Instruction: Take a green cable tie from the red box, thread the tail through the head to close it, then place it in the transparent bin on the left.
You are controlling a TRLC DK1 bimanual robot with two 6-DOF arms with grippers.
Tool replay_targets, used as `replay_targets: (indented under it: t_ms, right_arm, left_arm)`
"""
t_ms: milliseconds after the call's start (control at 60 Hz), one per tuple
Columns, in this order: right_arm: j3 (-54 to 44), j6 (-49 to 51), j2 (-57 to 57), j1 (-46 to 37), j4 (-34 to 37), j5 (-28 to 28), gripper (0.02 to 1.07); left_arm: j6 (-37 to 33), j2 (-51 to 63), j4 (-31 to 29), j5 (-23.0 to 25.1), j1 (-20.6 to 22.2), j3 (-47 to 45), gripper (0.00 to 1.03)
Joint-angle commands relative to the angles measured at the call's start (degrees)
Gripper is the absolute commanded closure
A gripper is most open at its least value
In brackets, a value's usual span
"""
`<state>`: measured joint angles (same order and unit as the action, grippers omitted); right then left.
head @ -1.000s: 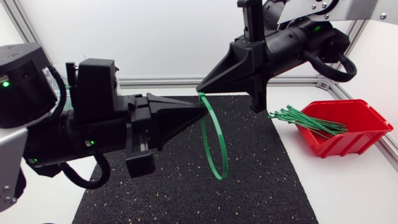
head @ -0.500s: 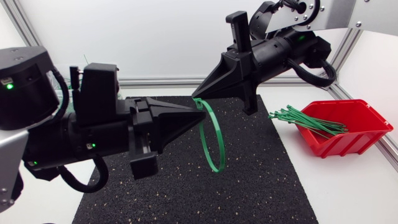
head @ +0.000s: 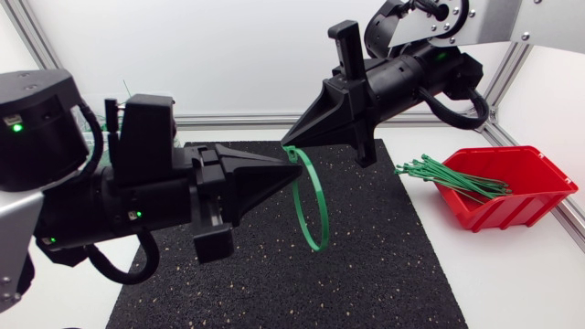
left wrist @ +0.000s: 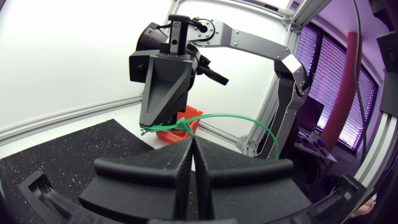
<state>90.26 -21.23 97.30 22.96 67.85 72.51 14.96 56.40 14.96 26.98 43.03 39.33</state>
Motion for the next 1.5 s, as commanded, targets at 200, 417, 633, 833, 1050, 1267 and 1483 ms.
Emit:
replay_targets:
  t_ms: [200,417,633,833,1050,1267,1483]
  right_arm:
    - [-2.8,-0.8,-5.4,-1.1,-1.1,-2.3,0.64]
    - [-5.4,1.6,-4.4,-5.0,-1.2,-9.3,0.28]
    - [-6.7,1.2,-3.8,-8.5,-4.7,-22.7,0.08]
    - [-9.3,-1.2,-6.7,-8.8,-11.5,-36.2,0.07]
    - [-11.7,-1.2,-10.5,-8.6,-14.2,-42.5,0.07]
    - [-13.7,-0.9,-14.2,-8.5,-15.5,-45.3,0.07]
    - [-14.8,-0.7,-15.6,-8.4,-15.6,-45.7,0.07]
  left_arm:
    - [-0.9,0.4,-4.9,3.5,-4.6,3.9,1.00]
    - [-3.2,3.0,-15.8,3.7,-12.1,8.4,1.00]
    - [-10.0,7.4,-26.6,-1.8,-20.6,12.0,1.00]
    - [-18.7,12.2,-31.1,-11.3,-31.9,17.8,1.00]
    - [-23.3,20.4,-29.1,-15.4,-45.5,30.5,1.00]
    - [-26.0,30.3,-27.1,-20.3,-53.1,42.5,1.00]
    - [-27.3,42.8,-24.6,-24.9,-57.9,53.0,1.00]
